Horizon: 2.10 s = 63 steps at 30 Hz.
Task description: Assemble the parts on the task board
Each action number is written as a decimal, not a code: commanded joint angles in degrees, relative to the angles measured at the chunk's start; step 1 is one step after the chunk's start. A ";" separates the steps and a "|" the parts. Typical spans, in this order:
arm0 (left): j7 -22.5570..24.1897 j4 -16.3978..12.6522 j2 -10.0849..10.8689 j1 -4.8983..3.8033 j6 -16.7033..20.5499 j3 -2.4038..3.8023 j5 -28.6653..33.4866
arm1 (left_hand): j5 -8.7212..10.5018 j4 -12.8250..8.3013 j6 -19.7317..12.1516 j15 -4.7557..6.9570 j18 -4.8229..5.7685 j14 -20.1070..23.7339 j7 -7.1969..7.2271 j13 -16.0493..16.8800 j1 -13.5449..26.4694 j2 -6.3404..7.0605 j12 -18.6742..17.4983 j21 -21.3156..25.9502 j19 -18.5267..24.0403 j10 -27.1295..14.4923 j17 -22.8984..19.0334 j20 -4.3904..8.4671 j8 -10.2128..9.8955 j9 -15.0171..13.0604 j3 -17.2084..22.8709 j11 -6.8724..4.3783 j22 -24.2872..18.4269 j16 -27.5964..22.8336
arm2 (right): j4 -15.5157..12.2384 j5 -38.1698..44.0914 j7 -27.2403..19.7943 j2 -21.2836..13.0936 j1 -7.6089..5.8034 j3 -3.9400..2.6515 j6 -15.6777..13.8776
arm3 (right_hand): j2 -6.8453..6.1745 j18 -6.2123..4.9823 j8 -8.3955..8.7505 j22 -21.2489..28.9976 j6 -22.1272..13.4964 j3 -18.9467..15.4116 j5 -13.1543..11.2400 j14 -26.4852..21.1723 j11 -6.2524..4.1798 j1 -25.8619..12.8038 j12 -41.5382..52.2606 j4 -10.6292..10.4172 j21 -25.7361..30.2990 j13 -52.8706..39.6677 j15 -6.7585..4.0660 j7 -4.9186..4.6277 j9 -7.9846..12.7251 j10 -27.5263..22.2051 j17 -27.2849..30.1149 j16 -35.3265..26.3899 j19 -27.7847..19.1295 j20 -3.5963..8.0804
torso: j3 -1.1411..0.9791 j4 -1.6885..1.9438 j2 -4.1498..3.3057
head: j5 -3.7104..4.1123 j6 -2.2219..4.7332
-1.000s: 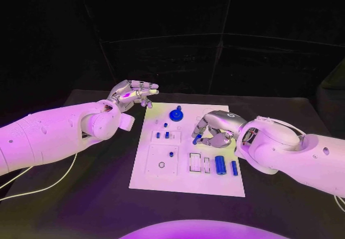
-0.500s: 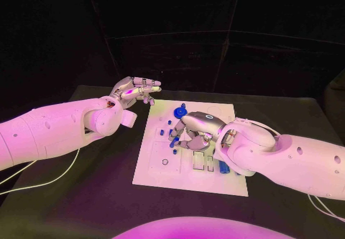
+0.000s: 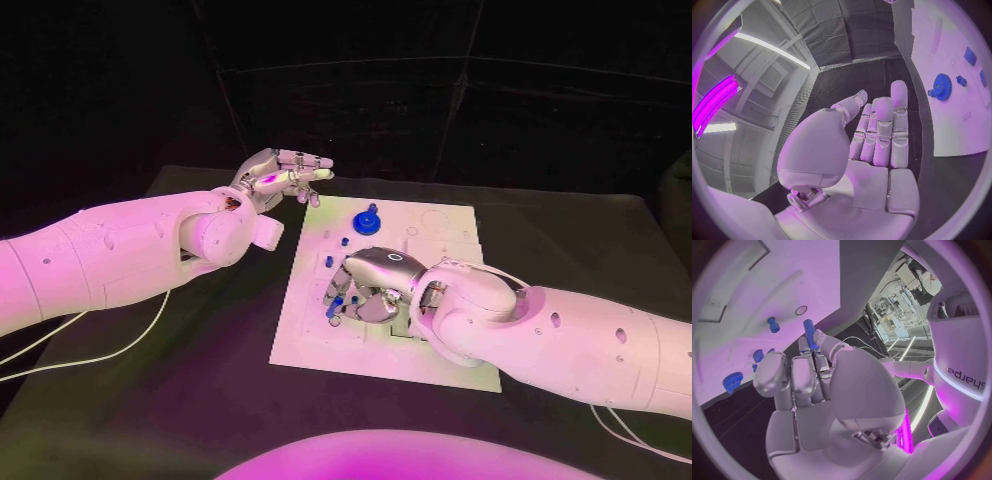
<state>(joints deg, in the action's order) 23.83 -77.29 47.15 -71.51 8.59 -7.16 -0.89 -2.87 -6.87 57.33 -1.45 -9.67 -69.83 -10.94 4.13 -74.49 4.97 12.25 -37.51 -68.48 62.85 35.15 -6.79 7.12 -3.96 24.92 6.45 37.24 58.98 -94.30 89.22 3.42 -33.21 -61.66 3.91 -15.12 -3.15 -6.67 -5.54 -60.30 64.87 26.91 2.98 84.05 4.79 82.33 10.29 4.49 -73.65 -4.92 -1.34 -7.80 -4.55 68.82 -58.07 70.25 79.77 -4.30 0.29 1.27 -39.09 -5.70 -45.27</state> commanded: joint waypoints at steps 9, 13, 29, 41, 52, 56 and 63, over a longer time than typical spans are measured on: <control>0.13 0.07 -0.22 -0.08 -0.77 0.04 0.21 | 0.07 0.02 -0.42 -0.03 -0.74 0.48 -0.09 0.09 -0.12 -0.31 0.32 0.38 0.31 -0.45 -0.17 -0.15 0.30 0.01 -0.27 0.18 -0.09 -0.27 | 1.03 4.27 1.59 0.91 0.18 0.01 4.25 | -0.04 1.11 0.31 -0.16 -0.27 0.40 0.42 1.26 -1.16 0.24 -0.40 0.19 -0.46 -0.11 -0.01 -0.24 0.11 1.16 -0.14 0.44 0.07 -0.09 | 0.02 -0.05 -0.02 | -0.17 -0.26; 0.09 0.08 -0.24 -0.08 -0.79 0.04 0.21 | 0.07 0.02 -0.42 -0.03 -0.74 0.48 -0.09 0.09 -0.12 -0.31 0.32 0.38 0.31 -0.45 -0.17 -0.15 0.30 0.01 -0.27 0.18 -0.09 -0.27 | 1.24 4.93 2.33 1.06 0.19 0.03 4.90 | -0.05 1.10 0.32 -0.12 -0.28 0.41 0.42 1.26 -1.15 0.23 -0.41 0.20 -0.44 -0.12 -0.01 -0.24 0.11 1.16 -0.15 0.45 0.05 -0.09 | 0.03 -0.05 0.00 | -0.17 -0.33; 0.06 0.15 -0.24 -0.08 -0.76 0.03 0.21 | 0.07 0.04 -0.45 -0.04 -0.74 0.52 -0.07 0.10 -0.13 -0.37 0.38 0.42 0.32 -0.50 -0.24 -0.17 0.34 0.01 -0.31 0.17 -0.11 -0.27 | 1.75 6.87 3.84 1.59 0.21 0.61 6.70 | -0.06 1.10 0.34 -0.13 -0.27 0.45 0.42 1.25 -1.11 0.11 -0.48 0.20 -0.45 -0.12 0.02 -0.27 0.12 1.14 -0.10 0.44 0.04 -0.11 | 0.00 -0.06 0.02 | -0.28 -0.65; 0.09 0.11 -0.25 -0.08 -0.70 0.03 0.21 | 0.07 0.04 -0.45 -0.04 -0.74 0.52 -0.07 0.10 -0.13 -0.37 0.38 0.42 0.32 -0.50 -0.24 -0.17 0.34 0.01 -0.31 0.17 -0.11 -0.27 | 1.75 6.37 3.14 2.35 0.23 0.75 5.85 | -1.84 1.05 2.03 0.15 -3.33 -0.17 1.92 1.03 -0.32 -2.74 -2.40 -0.38 -0.34 0.48 0.73 -0.86 0.72 -0.81 0.40 0.36 -0.34 -0.73 | 0.05 0.02 0.01 | -0.30 -0.54; 0.04 0.02 -0.18 -0.08 -0.70 0.03 0.21 | 0.07 0.04 -0.45 -0.04 -0.74 0.52 -0.07 0.10 -0.13 -0.37 0.38 0.42 0.32 -0.50 -0.24 -0.17 0.34 0.01 -0.31 0.17 -0.11 -0.27 | 1.77 5.70 2.94 2.66 0.23 0.77 4.59 | -3.54 0.97 2.03 0.31 -6.13 -1.96 1.92 0.97 -0.27 -5.20 -3.30 -1.47 -0.27 0.83 0.80 -0.65 0.82 -1.39 0.46 0.50 -0.50 -0.92 | 0.02 -0.02 0.00 | -0.44 -0.57; 0.03 0.02 -0.16 -0.09 -0.66 0.03 0.21 | 0.07 0.04 -0.45 -0.04 -0.74 0.52 -0.07 0.10 -0.13 -0.37 0.38 0.42 0.32 -0.50 -0.24 -0.17 0.34 0.01 -0.31 0.17 -0.11 -0.27 | 1.77 5.66 2.93 2.61 0.24 0.77 4.92 | -3.61 0.96 1.98 0.33 -6.18 -2.07 1.97 0.96 -0.28 -5.29 -3.36 -1.52 -0.26 0.85 0.80 -0.63 0.79 -1.41 0.48 0.50 -0.52 -0.92 | 0.05 -0.02 0.05 | -0.41 -0.61; -0.02 0.00 -0.11 -0.09 -0.68 0.03 0.21 | 0.07 0.04 -0.45 -0.04 -0.74 0.52 -0.07 0.10 -0.13 -0.37 0.38 0.42 0.32 -0.50 -0.24 -0.17 0.34 0.01 -0.31 0.17 -0.11 -0.27 | 1.83 5.65 3.45 2.41 0.23 0.78 2.38 | -5.53 -0.03 1.95 6.35 -9.72 -5.73 1.98 -0.06 0.81 -7.18 -5.59 -2.46 3.48 1.24 1.53 -1.39 0.81 -6.83 3.41 -1.41 -3.19 -1.64 | 0.03 -0.04 0.05 | -0.34 -0.57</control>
<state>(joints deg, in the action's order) 23.62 -77.20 47.01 -71.50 8.41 -7.18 -0.88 -2.87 -6.87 57.33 -1.45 -9.66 -69.83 -10.94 4.16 -74.49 4.97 12.25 -37.28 -68.48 62.64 34.97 -6.79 7.12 -3.96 24.92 6.65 37.19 58.98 -92.44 95.03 6.53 -30.75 -61.35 4.69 -10.46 -8.64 -6.68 -3.60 -54.51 55.50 21.53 5.20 83.89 5.49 75.46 4.85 2.10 -70.56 -3.68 -0.14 -9.13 -3.78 62.50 -54.91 69.02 76.86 -5.87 0.32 1.25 -39.06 -6.09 -45.88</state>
